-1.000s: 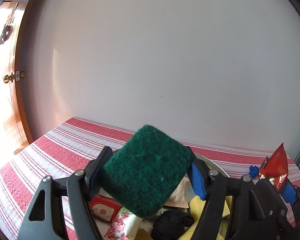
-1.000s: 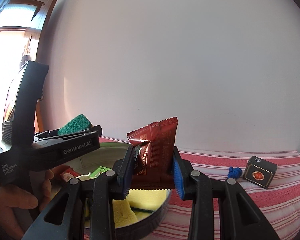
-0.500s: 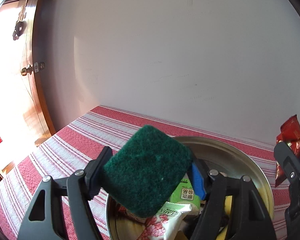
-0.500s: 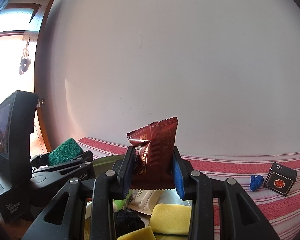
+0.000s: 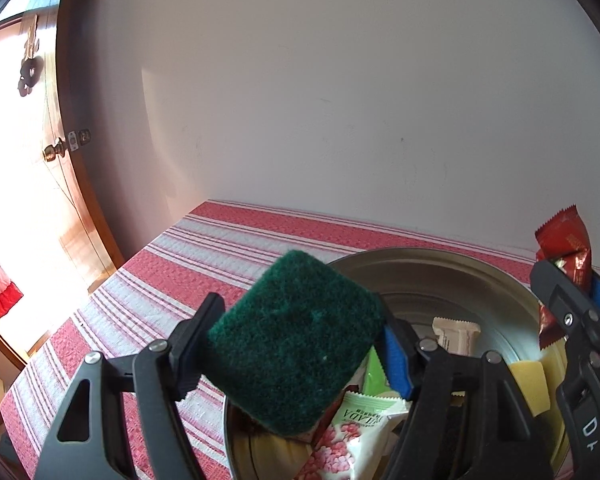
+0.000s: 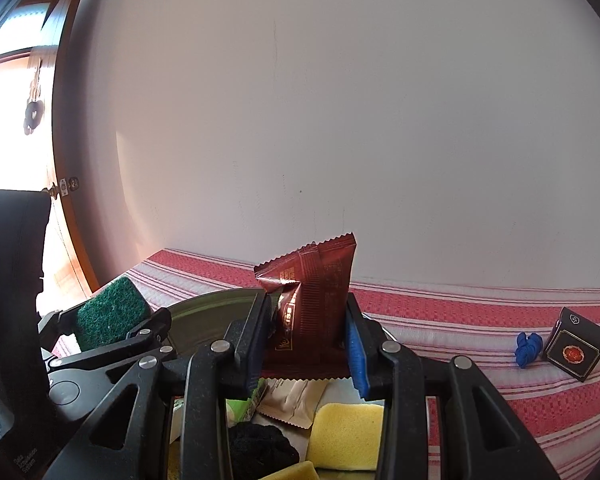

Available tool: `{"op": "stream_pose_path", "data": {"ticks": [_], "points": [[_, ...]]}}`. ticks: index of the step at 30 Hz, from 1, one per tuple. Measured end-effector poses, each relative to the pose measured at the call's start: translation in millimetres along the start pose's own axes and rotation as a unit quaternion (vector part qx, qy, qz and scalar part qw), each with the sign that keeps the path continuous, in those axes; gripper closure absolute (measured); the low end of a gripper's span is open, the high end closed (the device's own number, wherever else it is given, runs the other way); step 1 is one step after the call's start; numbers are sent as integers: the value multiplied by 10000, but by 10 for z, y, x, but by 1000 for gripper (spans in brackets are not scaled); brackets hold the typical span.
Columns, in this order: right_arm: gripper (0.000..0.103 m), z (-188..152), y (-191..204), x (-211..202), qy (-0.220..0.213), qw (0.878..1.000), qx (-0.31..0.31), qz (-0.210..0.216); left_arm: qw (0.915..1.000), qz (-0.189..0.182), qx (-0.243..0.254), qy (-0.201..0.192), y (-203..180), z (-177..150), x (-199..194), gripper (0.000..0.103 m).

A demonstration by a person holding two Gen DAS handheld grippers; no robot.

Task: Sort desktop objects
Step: 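Open both tools to drop the sponge and snack packet into the tin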

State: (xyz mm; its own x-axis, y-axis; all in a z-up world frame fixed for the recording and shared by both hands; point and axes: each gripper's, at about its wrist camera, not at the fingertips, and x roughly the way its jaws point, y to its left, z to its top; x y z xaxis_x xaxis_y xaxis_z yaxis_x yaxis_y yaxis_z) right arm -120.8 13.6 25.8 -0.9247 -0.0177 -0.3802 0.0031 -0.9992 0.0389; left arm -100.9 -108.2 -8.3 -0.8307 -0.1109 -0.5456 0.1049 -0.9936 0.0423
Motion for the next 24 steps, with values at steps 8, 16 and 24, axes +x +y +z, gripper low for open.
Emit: {"op": "stream_pose_path", "data": {"ticks": [8, 16, 24], "points": [[46, -49, -35, 91, 310, 9993, 63, 217, 9999, -2, -127, 98, 1, 43, 25, 2], [4, -223, -280, -499, -1118, 9931, 281, -192, 9993, -1, -338, -155, 0, 49, -50, 1], [1, -430, -326, -546, -1327, 9895, 248, -518, 9980, 152, -143, -594, -82, 22, -195, 1]]}}
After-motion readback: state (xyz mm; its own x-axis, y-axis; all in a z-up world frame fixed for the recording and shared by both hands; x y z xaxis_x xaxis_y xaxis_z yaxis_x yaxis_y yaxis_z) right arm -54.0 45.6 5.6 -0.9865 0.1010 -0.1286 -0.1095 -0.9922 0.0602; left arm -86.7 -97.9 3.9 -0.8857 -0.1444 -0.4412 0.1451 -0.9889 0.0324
